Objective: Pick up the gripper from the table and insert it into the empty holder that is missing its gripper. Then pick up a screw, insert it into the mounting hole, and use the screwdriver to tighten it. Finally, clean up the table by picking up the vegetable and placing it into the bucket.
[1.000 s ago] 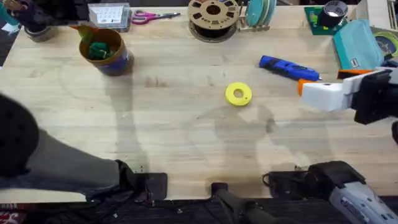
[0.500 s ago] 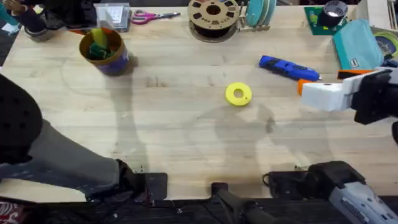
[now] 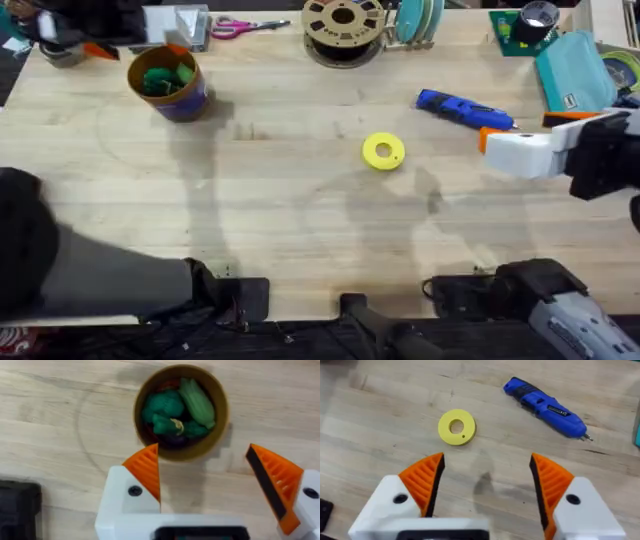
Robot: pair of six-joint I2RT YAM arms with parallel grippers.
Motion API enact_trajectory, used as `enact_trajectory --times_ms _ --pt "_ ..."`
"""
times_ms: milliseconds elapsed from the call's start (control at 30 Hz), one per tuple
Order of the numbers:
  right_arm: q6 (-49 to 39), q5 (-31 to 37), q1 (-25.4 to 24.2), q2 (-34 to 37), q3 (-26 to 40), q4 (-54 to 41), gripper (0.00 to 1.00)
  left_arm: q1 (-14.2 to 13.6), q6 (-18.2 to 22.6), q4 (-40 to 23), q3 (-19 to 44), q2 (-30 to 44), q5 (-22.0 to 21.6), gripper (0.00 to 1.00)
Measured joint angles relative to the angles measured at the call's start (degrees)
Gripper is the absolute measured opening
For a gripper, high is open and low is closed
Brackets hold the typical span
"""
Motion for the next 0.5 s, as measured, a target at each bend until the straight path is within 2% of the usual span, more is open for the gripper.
enact_trajectory --times_ms 200,300,400,500 --pt "0.11 0.0 0.0 0.0 0.0 0.0 0.998 -0.12 0.0 -7.36 0.0 -11.66 3.34 0.986" --pt "0.11 0.0 0.0 0.0 0.0 0.02 0.998 -1.17 0.0 -11.25 0.0 -16.45 4.26 0.986" --pt "0.11 0.0 0.0 0.02 0.0 0.02 0.998 -4.31 -0.01 -11.82 -1.85 -20.52 4.67 0.985" --pt "0.11 0.0 0.0 0.01 0.0 0.02 0.998 -8.39 -0.29 -11.4 -6.89 -24.2 5.11 0.985"
